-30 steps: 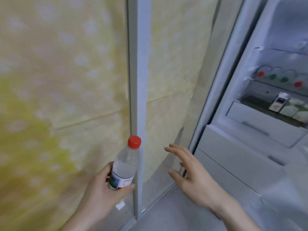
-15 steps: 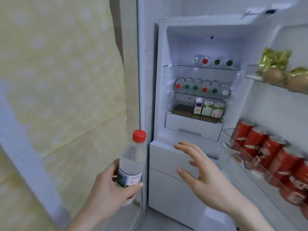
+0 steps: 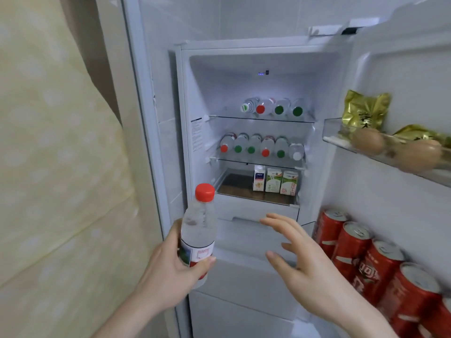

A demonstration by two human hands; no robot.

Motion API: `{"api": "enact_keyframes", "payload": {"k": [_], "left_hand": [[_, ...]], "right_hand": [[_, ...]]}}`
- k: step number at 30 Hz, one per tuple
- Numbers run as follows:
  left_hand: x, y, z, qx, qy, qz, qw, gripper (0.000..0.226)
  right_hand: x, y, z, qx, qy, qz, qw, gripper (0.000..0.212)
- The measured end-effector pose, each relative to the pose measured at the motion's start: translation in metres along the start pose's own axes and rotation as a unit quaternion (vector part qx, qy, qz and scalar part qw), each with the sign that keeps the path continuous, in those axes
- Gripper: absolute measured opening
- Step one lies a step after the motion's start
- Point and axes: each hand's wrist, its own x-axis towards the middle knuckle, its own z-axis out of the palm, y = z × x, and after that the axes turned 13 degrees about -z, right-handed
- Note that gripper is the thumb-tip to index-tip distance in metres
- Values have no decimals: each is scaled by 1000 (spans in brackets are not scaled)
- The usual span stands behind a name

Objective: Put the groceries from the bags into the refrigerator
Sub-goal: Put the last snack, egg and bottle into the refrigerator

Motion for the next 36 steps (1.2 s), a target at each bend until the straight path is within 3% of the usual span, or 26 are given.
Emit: {"api": "enact_keyframes", "payload": {"k": [13,19,28,36], "left_hand": [[181,56,23,-12,55,102,993,59],[247,77,19,-37,27,132,990,60],[301,107,9,-30,53,224,973,64],[327,134,1,-118,110,290,943,59]], "right_hand": [[90,53,-4,-46,80,35,995,53],[142,73,2,-79,101,44,991,52],[181,94,3,-94,132,52,985,51],[215,94,-16,-101,128,28,986,52]]}}
